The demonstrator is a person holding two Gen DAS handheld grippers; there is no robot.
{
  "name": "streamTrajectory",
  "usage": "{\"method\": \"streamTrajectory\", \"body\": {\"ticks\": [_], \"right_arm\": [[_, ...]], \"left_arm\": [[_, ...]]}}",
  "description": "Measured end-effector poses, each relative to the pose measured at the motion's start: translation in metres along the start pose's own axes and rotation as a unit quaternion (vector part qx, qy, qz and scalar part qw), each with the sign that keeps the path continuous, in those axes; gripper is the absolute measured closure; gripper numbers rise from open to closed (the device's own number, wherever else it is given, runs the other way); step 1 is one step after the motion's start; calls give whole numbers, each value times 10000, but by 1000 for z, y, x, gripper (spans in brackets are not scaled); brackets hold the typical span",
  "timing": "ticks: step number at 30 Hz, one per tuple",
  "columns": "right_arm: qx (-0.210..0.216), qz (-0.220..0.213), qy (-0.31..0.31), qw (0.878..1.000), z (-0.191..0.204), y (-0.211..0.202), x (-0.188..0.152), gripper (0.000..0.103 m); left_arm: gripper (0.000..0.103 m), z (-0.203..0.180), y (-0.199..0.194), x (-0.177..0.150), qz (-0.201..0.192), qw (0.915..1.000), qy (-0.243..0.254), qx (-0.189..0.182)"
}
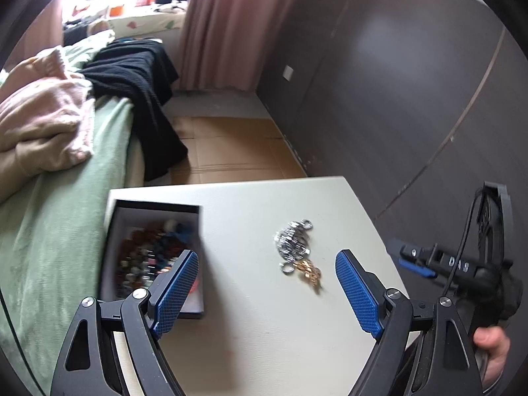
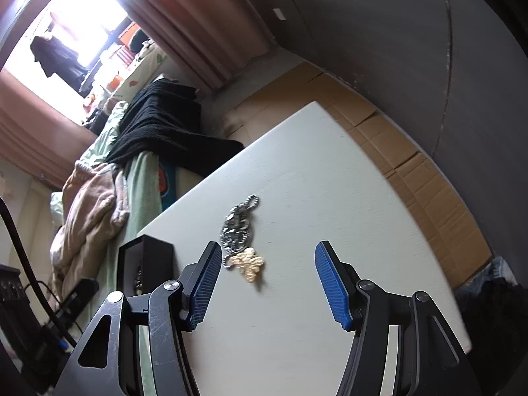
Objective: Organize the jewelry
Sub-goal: 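Move both open grippers toward the silver chain and gold pendant, then grasp the gold butterfly pendant with the left gripper and lift it over the box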
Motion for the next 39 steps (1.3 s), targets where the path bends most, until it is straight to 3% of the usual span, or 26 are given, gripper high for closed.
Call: {"method": "streamTrajectory", "body": {"ticks": [8,18,24,28,31,35,38,39], "right_arm": [[-48,-85,195,9998,-27,-12,11,43],[-18,-196,375,9991,-44,-23,23,43],[-9,-142,499,9987,-53,-24,26,43],[-33,-159,582,9982,-59,-25,28,43],[-72,-89,553,9984,-60,-24,28,43],[-109,-30,472,9988,-59,-22,26,43],[-119,-15,477,9988,-60,-18,27,43],[-138,16,495,9987,-61,-16,26,43]], "left_arm": [[18,-30,29,-15,275,9991,331,-13],[29,-59,68,-32,463,9963,722,55],[39,-64,93,-41,700,9944,777,127],[39,-68,105,-45,729,9929,906,235],[39,-69,115,-46,724,9906,1035,516],[40,-70,126,-47,796,9902,1029,500],[61,-72,133,-50,847,9883,1125,591],[76,-73,133,-50,800,9879,1172,628]]}}
Point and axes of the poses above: each gripper's, at about its wrist camera, not at the fingertips, and y roughly the way its jaws point, z to its left, x to its top, the point moved 2 cm from there along y, roughly the way its jaws point, and after that the axes turned 1 degree about -z, right-handed, at the moved point
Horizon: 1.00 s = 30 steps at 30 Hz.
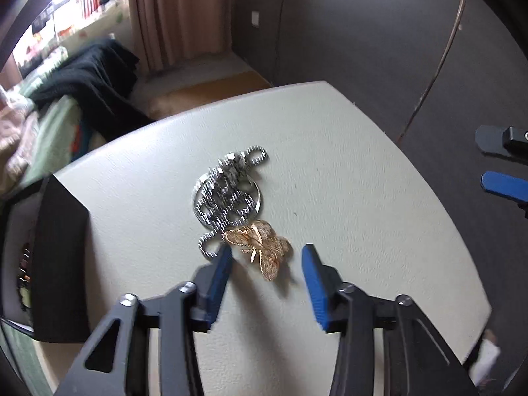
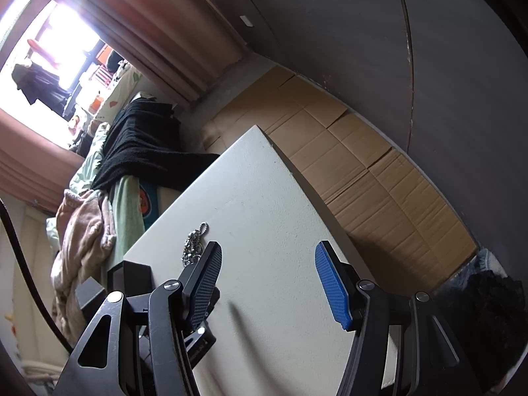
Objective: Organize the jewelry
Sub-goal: 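Grasp the gold butterfly pendant with the left gripper and lift it over the box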
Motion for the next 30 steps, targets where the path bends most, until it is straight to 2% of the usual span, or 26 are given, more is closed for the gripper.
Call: {"method": "streamTrajectory", "body": {"ticks": [4,7,15,21,24,26,30], "right_arm": [[95,182,55,9998,1,7,-4,43],[-43,192,-54,9998,4,11,-6,43],[57,368,-151,9992,13,31,-12,43],[191,417,-623,9970,39,44,-20,43],[46,365,-953,9948,54,58,-24,43],[-35,269,-1112,9934,62,70,-25,43],[124,63,-1564,9876,85,83,-30,43]], "left_arm": [[78,8,-5,-2,46,9998,-150,-156],[79,15,-17,0,-102,9995,-224,-184],[79,52,-58,8,-459,9937,-840,-585],[79,73,-79,15,-725,9890,-1075,-717],[79,85,-86,16,-801,9872,-1193,-699],[79,94,-90,17,-850,9858,-1282,-674],[79,115,-101,18,-970,9831,-1435,-595]]}}
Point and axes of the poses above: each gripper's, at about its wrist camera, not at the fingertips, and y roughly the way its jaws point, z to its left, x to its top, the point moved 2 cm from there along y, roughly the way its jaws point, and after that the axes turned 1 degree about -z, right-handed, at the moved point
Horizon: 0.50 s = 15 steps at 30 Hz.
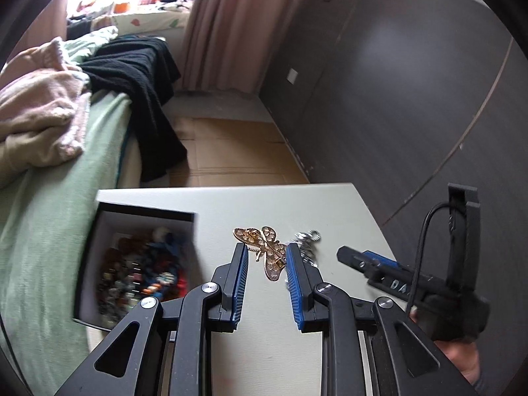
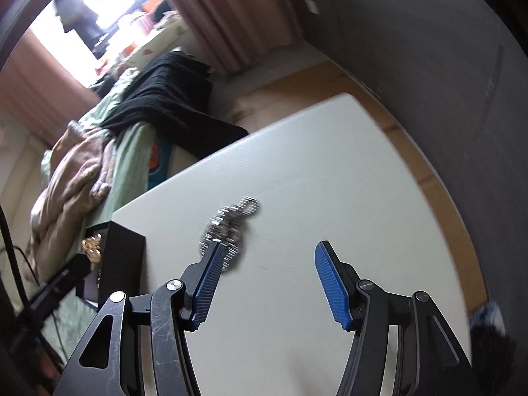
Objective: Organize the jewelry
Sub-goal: 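Grasp the gold butterfly pendant with the left gripper and lift it over the box, then release the butterfly pendant into the box with the left gripper while the right grasps the silver chain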
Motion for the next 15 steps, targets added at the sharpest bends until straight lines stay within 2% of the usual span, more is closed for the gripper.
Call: {"method": "streamTrajectory", "body": {"ticks": [4,11,15], "right_arm": [[16,-109,-422,9990,22,10,1,44],[-1,10,-669,9978,42,39,-1,44],[-205,29,-891,9958,56,53,3,44]], "left_arm": [[79,21,-11,4,-95,9998,-187,49],[79,44,-16,8,-182,9988,-425,182],[79,52,-18,10,-213,9983,-512,200]]}}
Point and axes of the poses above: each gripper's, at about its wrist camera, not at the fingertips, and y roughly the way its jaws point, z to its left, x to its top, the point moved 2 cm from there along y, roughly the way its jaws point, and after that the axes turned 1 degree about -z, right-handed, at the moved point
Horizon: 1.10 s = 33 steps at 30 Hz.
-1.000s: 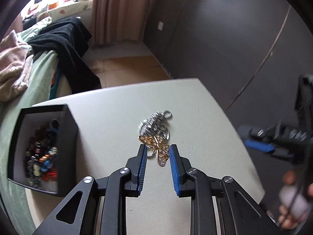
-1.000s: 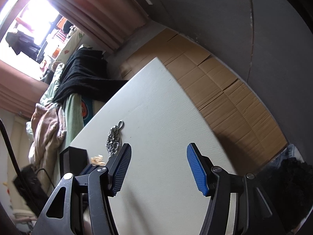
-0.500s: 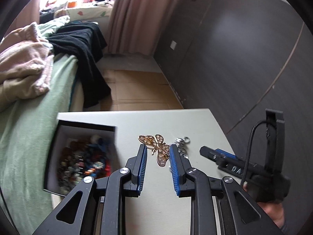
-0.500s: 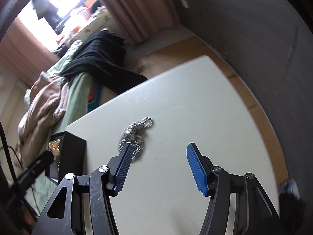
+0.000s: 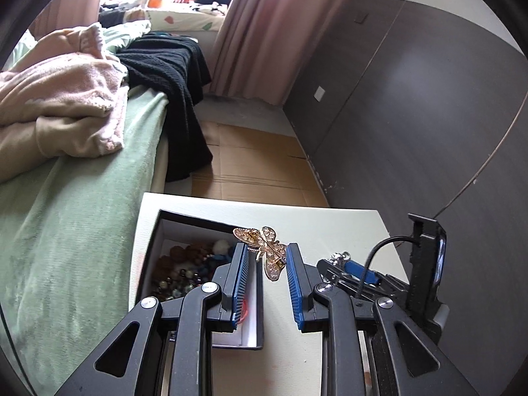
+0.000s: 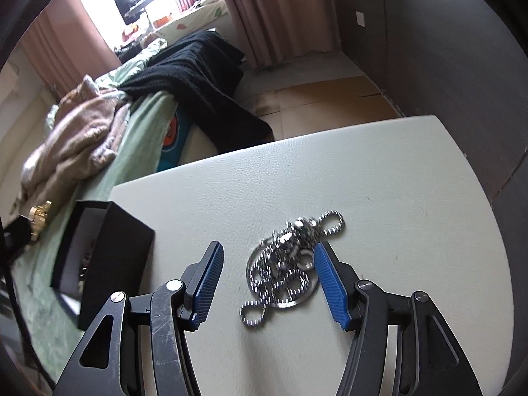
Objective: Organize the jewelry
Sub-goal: 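Release the butterfly pendant into the box with the left gripper while the right grasps the silver chain, then carry the silver chain over the black box and open the right gripper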
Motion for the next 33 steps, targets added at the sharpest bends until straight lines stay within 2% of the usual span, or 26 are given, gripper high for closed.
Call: {"method": "streamTrajectory", "body": {"ticks": [4,6,8,9,10,16,20,27,30,32,33], "right_arm": [[-216,-50,-170,9996,4,8,5,45],[-471,-58,-312,9984,5,10,8,56],[-628,-54,-314,9975,2,8,8,74],[-575,-55,-272,9980,-1,7,8,77],[-404,-15,-146,9991,-6,5,7,84],[54,-5,462,9989,-32,-12,4,87],[387,-70,779,9962,-40,-26,2,87],[846,-395,851,9920,-26,-58,6,87],[1026,-539,852,9896,-18,-70,10,87],[1123,-629,871,9879,-14,-77,12,87],[1130,-665,852,9877,-11,-79,13,87]], "left_arm": [[79,7,-2,2,-18,10000,-43,78],[79,10,-4,1,-33,9999,-66,146],[79,13,-6,1,-37,9998,-95,191],[79,14,-7,1,-49,9997,-114,216],[79,15,-7,2,-62,9996,-132,228],[79,16,-16,7,-182,9996,-194,130],[79,18,-18,9,-126,9997,-200,91],[78,22,-17,7,-7,9997,-234,45],[78,25,-13,6,172,9995,-234,124],[76,26,-11,5,288,9992,-262,10],[67,27,-10,6,390,9988,-284,-28]]}}
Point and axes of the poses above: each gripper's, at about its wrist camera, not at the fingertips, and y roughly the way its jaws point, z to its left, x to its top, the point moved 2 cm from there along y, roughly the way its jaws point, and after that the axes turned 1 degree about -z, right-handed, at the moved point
